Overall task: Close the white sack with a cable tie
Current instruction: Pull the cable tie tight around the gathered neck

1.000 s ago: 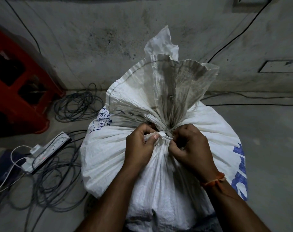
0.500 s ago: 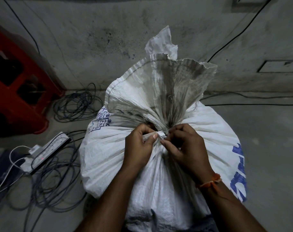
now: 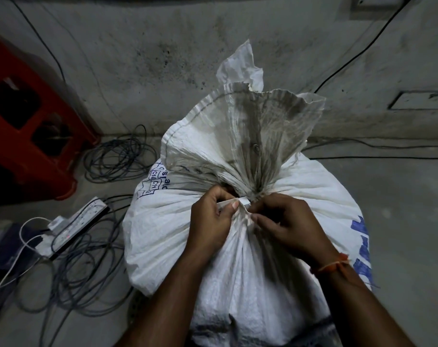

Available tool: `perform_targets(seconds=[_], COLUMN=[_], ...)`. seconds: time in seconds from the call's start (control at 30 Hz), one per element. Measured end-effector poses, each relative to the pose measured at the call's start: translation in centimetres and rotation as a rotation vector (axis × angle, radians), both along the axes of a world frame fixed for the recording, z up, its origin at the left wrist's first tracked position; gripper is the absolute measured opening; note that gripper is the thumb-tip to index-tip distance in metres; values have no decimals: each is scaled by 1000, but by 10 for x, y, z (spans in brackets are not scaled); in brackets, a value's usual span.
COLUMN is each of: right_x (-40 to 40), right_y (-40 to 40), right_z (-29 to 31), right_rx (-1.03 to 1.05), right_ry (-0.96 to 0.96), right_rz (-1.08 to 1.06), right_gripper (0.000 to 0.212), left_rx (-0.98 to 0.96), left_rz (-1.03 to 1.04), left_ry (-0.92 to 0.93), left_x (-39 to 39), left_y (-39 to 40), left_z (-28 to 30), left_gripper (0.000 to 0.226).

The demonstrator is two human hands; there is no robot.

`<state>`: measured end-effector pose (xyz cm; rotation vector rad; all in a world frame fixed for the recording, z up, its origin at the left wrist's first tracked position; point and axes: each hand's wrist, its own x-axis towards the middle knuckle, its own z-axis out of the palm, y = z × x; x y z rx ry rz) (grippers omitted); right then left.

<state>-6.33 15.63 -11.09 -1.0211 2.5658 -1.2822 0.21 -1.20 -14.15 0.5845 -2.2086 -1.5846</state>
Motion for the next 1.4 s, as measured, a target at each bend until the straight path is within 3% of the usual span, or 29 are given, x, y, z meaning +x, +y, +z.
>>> perform_targets(seconds=[0.27,0.53,0.7,0.77,0.9,1.4], right_x=[20,14,20,15,-2,1], right_y=[-20,-18,-27,-26,-7,-19], right_z=[-12,-13,-19,-17,-11,-29], right_rx=[-83,-24,-128,-158,-211,-164], right_ry=[26,116,-19,-102,-302,-97], right_rz=[-137,-203,-345,-307,-9,-122], right_gripper=[3,12,20,27,40,18], left_rx=[23,-8,-20,-13,20,24], left_rz=[-19,-28,-39,-35,-38,-73], left_ry=[8,7,12,15,10,-5], left_x=[1,0,1,2,3,3], left_y=[-1,1,1,1,0,1], left_z=[3,1,2,3,5,3], left_gripper=[8,8,8,8,8,8])
